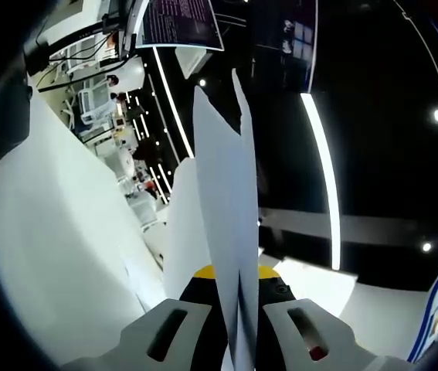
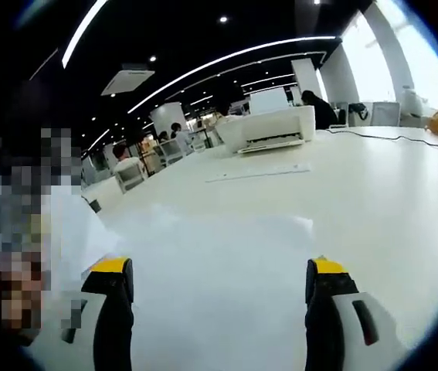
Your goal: Organize the stack of printing papers by aligning and flattening the scattered papers on the table
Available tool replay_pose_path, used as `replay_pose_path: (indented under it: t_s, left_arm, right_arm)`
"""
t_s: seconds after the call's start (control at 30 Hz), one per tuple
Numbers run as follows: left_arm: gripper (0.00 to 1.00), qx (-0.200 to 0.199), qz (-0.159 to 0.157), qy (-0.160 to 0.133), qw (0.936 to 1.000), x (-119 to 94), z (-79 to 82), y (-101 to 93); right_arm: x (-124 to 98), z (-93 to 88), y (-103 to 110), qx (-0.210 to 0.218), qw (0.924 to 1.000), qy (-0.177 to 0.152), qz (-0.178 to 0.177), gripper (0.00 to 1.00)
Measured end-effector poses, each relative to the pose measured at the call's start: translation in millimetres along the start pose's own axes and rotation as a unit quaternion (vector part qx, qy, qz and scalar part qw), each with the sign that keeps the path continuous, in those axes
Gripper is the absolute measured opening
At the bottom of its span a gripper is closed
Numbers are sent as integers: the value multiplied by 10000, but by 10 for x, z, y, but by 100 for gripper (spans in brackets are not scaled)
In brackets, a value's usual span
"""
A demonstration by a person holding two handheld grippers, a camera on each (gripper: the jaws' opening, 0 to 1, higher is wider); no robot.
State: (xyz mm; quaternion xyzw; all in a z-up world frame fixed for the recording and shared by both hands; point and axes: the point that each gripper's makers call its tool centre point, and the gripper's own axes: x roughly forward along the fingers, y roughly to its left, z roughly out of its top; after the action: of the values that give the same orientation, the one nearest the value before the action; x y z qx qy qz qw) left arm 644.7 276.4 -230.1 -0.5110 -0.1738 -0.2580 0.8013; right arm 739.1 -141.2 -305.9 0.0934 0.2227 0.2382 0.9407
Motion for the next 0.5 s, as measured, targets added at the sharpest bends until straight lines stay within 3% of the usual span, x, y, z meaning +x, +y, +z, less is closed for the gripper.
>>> replay_pose_path:
  t_s: [0.23, 0.5]
  left_arm:
    - [6, -5, 1, -1, 10000, -1, 2, 1]
    - [6, -11, 12, 8, 10000, 1, 4, 17]
  right_arm:
    - [117, 63, -65, -83, 9999, -32, -61, 88]
    - [263, 92, -183, -615, 9977, -15, -287, 89]
